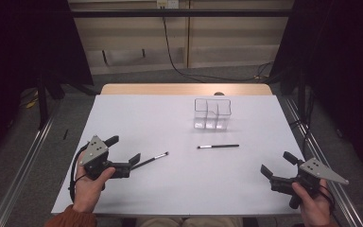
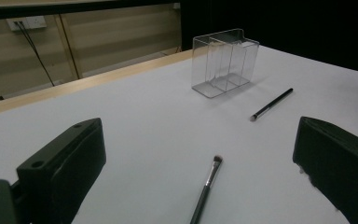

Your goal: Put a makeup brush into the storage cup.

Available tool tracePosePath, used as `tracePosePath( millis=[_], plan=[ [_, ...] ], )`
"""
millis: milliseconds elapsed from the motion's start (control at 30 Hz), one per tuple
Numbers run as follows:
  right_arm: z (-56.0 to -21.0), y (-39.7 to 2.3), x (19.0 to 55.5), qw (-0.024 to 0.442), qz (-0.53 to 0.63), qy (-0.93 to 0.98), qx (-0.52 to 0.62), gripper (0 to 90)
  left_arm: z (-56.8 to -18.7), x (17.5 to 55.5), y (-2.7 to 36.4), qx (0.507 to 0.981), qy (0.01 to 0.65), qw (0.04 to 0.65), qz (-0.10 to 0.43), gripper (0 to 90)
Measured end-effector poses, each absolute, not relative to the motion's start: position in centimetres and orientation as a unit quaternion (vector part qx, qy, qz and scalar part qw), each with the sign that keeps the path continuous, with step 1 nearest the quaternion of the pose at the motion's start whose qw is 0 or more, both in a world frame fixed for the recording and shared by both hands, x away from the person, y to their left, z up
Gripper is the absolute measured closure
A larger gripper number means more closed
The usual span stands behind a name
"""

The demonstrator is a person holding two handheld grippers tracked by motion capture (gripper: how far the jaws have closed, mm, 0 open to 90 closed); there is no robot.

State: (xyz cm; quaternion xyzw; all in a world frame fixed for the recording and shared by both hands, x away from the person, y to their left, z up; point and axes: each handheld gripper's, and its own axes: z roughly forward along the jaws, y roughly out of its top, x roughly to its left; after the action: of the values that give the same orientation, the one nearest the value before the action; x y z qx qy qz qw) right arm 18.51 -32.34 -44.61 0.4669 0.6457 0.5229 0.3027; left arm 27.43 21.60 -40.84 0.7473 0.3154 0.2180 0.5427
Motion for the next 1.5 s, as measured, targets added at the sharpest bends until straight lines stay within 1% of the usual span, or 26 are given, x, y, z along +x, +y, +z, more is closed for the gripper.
tracePosePath(
  millis=[300, 400, 633, 867, 933, 1100, 1133, 1167, 1200, 1333, 1433, 1500],
  plan=[
    [-44.5, -32.2, 18.5, 0.302, 0.525, 0.645, 0.465, 0.6, -40.1, 28.6, 20.9, 0.749, 0.307, 0.548, 0.212, 2.4],
    [-44.5, -32.1, 18.5, 0.302, 0.525, 0.647, 0.464, 0.6, -39.9, 29.0, 20.8, 0.743, 0.316, 0.552, 0.208, 2.3],
    [-44.6, -32.0, 18.6, 0.297, 0.524, 0.651, 0.462, 0.6, -39.2, 31.0, 20.9, 0.75, 0.328, 0.541, 0.192, 1.7],
    [-44.6, -32.0, 18.6, 0.295, 0.523, 0.652, 0.462, 0.3, -39.5, 32.2, 19.9, 0.763, 0.325, 0.523, 0.198, 2.9],
    [-44.6, -32.0, 18.6, 0.294, 0.525, 0.652, 0.462, 0.4, -39.6, 32.5, 19.5, 0.767, 0.323, 0.521, 0.191, 2.7],
    [-44.6, -31.9, 18.8, 0.291, 0.525, 0.654, 0.46, 0.4, -39.1, 33.3, 18.6, 0.78, 0.32, 0.506, 0.182, 3.0],
    [-44.6, -31.9, 18.9, 0.291, 0.525, 0.654, 0.46, 0.4, -39.0, 33.5, 18.3, 0.791, 0.32, 0.488, 0.188, 3.2],
    [-44.6, -31.9, 18.9, 0.291, 0.525, 0.654, 0.46, 0.4, -39.0, 33.5, 18.3, 0.791, 0.32, 0.488, 0.188, 3.2],
    [-44.6, -31.9, 18.9, 0.29, 0.524, 0.655, 0.46, 0.4, -38.9, 33.9, 18.1, 0.801, 0.322, 0.473, 0.178, 3.2],
    [-44.6, -31.9, 18.9, 0.29, 0.525, 0.655, 0.461, 0.4, -38.8, 34.2, 17.8, 0.809, 0.319, 0.461, 0.175, 3.4],
    [-44.6, -31.9, 18.8, 0.29, 0.525, 0.655, 0.46, 0.5, -38.7, 34.4, 17.6, 0.826, 0.316, 0.436, 0.169, 3.5],
    [-44.6, -31.9, 18.8, 0.289, 0.524, 0.655, 0.46, 0.5, -38.4, 34.5, 17.6, 0.834, 0.31, 0.421, 0.176, 3.4]
  ],
)
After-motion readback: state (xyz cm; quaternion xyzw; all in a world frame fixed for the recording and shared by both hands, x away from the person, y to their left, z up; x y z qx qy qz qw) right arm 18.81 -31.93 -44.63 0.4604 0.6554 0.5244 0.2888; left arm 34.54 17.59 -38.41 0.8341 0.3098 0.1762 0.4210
